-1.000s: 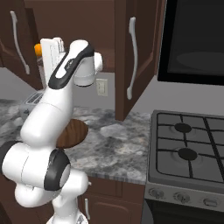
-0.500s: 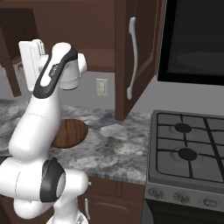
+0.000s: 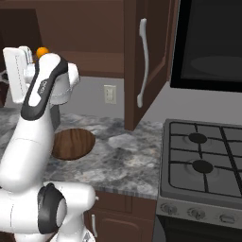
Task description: Open the cabinet. Pick the orange and mango from the cabinet and place them into the bowl. Then close the cabinet.
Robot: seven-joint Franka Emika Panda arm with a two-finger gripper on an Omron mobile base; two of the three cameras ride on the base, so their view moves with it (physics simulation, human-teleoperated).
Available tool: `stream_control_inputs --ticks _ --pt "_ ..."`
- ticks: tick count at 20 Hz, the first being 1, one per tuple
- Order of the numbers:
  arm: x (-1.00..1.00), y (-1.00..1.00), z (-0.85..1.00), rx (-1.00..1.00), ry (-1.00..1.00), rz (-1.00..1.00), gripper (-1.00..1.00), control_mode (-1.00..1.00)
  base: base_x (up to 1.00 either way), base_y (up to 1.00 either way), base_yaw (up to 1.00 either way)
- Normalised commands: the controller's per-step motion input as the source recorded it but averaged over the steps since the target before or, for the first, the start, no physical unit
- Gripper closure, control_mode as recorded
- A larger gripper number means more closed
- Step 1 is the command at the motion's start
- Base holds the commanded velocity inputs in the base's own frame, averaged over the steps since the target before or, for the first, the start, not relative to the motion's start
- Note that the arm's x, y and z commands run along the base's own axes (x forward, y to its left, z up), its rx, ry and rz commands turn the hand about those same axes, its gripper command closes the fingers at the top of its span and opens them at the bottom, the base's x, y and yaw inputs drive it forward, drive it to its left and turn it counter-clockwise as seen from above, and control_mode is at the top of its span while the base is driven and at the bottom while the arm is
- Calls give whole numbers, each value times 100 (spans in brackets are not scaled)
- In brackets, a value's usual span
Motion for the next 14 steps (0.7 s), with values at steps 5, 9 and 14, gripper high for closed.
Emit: stream_control_inputs --ticks 5,9,14 --pt "-14 27 0 5 0 0 100 -100 0 0 0" --pt "-8 27 0 4 0 0 100 -100 0 0 0" --pt "-1 24 0 4 0 0 100 -100 0 0 0"
